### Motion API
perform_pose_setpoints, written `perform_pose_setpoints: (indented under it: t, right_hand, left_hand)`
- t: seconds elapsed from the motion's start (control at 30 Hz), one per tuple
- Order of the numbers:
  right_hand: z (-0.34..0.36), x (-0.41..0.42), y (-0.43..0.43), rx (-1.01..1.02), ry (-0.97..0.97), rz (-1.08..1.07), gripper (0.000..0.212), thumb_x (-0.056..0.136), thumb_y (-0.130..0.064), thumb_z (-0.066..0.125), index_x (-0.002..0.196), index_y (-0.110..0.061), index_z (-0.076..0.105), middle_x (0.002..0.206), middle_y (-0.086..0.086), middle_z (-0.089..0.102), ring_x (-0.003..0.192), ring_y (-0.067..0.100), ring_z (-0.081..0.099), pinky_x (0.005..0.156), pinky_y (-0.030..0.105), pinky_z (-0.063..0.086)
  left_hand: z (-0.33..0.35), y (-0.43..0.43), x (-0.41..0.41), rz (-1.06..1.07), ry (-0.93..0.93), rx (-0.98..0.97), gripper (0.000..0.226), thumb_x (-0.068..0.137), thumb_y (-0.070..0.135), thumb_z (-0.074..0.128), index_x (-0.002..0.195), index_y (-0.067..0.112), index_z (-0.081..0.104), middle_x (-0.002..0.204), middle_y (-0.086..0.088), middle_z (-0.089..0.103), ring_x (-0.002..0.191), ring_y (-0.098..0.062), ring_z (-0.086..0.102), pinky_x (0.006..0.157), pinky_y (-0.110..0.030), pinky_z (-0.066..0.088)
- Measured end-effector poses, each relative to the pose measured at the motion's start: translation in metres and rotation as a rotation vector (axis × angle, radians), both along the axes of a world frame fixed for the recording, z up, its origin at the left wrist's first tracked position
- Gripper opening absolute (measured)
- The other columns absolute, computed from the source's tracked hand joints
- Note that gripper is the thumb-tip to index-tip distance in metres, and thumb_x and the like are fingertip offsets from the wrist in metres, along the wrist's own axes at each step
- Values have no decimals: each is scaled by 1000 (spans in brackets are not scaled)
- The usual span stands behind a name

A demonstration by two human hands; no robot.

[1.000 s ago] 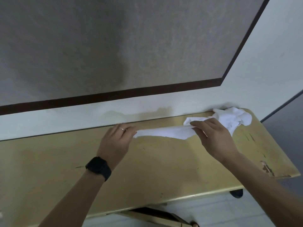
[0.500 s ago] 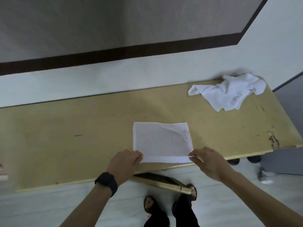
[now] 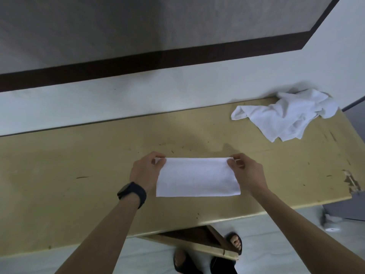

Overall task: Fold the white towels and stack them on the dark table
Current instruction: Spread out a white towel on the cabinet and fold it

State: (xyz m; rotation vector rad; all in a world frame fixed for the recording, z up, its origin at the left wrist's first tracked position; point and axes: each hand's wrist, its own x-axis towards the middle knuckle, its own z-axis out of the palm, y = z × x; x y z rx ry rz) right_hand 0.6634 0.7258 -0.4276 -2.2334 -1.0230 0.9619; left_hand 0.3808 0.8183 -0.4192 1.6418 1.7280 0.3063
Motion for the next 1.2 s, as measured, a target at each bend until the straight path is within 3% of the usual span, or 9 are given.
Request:
perform_pose_setpoints:
  t: [0.3,0.4,0.53,0.63,0.7,0.83,0.93,1.07,1.2]
  right_hand:
    - [-17,-3,12,9,-229,131,12,94,-28,55,98,-23,65,81,-10,63,77,15,56,70,26,37]
    - [-18,-4,12,13,-259,173,10,93,-24,51,97,-23,60,85,-8,61,79,19,57,69,29,37]
    - [-15,-5,16,-9,-322,237,18,94,-23,48,110,-24,56,97,-4,54,78,22,54,72,32,42]
    - [-13,-4,17,-28,-355,264,14,94,-25,48,105,-23,57,104,-3,48,76,25,57,73,33,48]
    - [-13,-3,18,-26,-382,280,11,94,-25,51,102,-20,57,105,-3,48,78,24,56,72,32,46]
    - [-16,1,25,-56,-450,336,11,91,-24,54,100,-17,56,98,-5,45,89,20,46,72,32,40]
    - [-13,2,30,-111,-453,386,11,89,-23,51,98,-17,52,96,-6,47,94,21,48,72,33,43]
    - [-4,6,32,-243,-382,464,12,84,-23,50,96,-19,50,96,-2,58,86,24,55,71,37,50]
    - [5,-7,25,-383,-109,524,12,75,-27,64,85,-26,57,85,-7,62,79,12,58,69,31,49]
  left_hand:
    - [-17,8,0,-80,180,2,22,98,42,51,113,35,65,94,12,63,84,-13,59,73,-29,50]
    - [-17,14,2,-122,236,16,20,98,43,48,107,35,64,93,11,64,81,-13,59,69,-29,51]
    - [-20,21,6,-179,310,38,18,97,44,47,101,32,60,91,10,57,77,-15,58,68,-30,50]
    - [-19,22,7,-202,325,47,18,97,44,47,103,33,59,93,9,55,77,-15,57,69,-29,49]
    - [-16,19,7,-217,369,67,21,97,45,47,108,30,58,102,4,57,86,-18,58,74,-33,51]
    - [-16,-9,17,-401,546,407,29,95,43,45,107,20,58,111,-6,58,94,-26,56,74,-37,47]
    - [-17,-40,38,-597,577,247,38,98,49,30,119,23,47,124,-6,52,106,-25,50,82,-38,42]
    - [-20,-27,45,-437,582,217,34,96,49,34,120,29,46,128,0,48,114,-23,46,93,-40,40]
    - [-24,7,45,-493,595,192,42,100,30,37,141,41,38,157,-1,25,146,-22,18,117,-49,10]
